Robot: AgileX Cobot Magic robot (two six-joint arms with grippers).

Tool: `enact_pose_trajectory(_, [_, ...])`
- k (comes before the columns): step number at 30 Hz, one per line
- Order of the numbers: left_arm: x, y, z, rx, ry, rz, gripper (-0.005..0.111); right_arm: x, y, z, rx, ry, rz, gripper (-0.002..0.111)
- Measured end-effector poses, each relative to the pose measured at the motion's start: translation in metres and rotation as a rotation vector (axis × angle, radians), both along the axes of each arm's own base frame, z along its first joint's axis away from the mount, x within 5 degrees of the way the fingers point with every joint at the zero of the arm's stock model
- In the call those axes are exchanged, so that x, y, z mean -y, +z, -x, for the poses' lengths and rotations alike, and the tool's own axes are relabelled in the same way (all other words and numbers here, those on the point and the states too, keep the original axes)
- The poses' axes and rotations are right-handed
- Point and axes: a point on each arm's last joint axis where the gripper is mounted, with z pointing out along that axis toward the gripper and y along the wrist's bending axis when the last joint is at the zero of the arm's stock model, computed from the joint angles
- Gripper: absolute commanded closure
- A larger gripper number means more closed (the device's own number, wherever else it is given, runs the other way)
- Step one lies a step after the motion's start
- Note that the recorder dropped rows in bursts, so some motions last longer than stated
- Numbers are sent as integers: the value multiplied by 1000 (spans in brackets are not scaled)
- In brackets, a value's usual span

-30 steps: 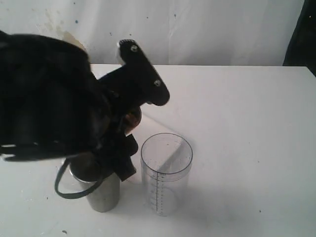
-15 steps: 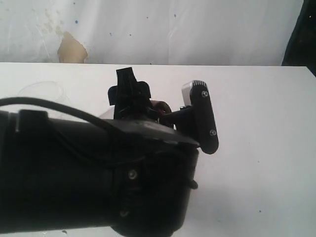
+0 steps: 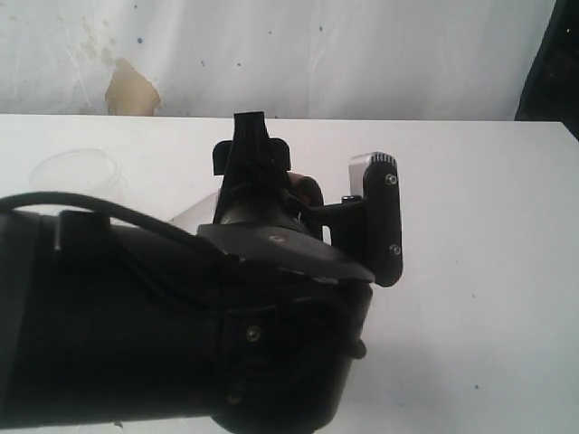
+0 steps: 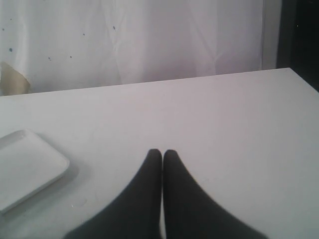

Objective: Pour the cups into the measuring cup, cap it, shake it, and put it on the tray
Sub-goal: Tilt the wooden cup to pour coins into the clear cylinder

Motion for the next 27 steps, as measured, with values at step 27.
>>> enact_pose_trajectory(27, [-17, 16, 0, 106, -94, -108, 107, 0, 0, 0, 0, 0, 0, 108])
